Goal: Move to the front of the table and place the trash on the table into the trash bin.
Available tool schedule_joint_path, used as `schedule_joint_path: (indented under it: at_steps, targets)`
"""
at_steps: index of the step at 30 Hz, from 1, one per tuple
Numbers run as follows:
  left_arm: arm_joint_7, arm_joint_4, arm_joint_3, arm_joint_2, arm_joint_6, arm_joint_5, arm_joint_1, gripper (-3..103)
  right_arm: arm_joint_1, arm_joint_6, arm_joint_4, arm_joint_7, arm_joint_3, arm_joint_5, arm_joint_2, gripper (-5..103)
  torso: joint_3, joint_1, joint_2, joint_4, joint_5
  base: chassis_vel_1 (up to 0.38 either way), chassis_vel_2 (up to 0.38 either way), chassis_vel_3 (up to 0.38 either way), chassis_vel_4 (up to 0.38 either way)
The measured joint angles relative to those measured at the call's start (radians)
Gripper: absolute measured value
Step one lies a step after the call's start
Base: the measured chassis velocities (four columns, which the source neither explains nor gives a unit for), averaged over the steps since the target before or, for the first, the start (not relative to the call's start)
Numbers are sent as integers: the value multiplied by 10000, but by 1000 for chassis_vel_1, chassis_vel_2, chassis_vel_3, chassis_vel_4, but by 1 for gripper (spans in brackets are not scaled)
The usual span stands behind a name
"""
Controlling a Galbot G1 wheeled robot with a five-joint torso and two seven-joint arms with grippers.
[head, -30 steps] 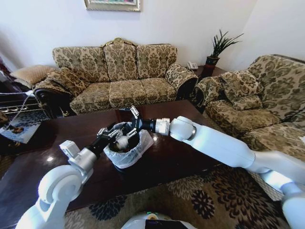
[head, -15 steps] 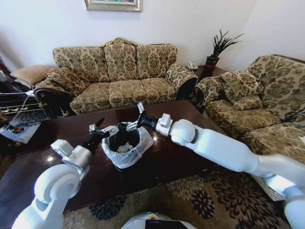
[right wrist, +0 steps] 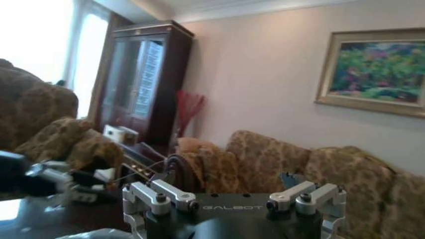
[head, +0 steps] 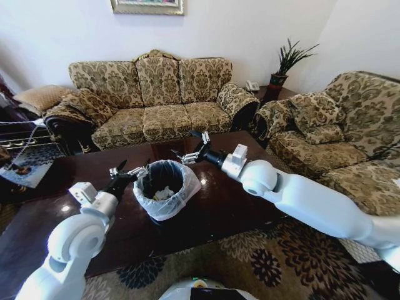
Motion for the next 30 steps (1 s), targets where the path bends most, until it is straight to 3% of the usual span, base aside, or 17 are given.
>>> schedule_joint_path:
  at_steps: [3,4,11,20,27,30]
  targets:
    - [-13,90,-80,130,317,71,82,100,-279,-345,1,723,755,615,-111,100,0,0,0,1,-4,0,0,0,0]
    - [-80,58,-116,283,733,30,142,100,-474,-551,-65,989,1342,939,-215,100,0,0,0,0,-2,0,0,0,0]
    - [-748,-289,-3,701,1894,-726,143,100,-1108,-1019,-277,1310,2857,1551,-601,100,0,0,0,-2,-1,0,0,0,0]
    - [-1006,8,254,894,1993,-1236,117,101,-1998,-1022,-133,1378,3592,1481,-784,100,0,0,0,-3,-1,0,0,0,0]
    - [-987,398,354,935,1978,-1320,126,95,-2380,-981,-63,1374,3815,1404,-694,100,0,0,0,-1,-2,0,0,0,0]
    - [-969,587,334,966,1967,-1295,115,101,-2416,-966,-62,1372,3810,1388,-633,100,0,0,0,0,-3,0,0,0,0]
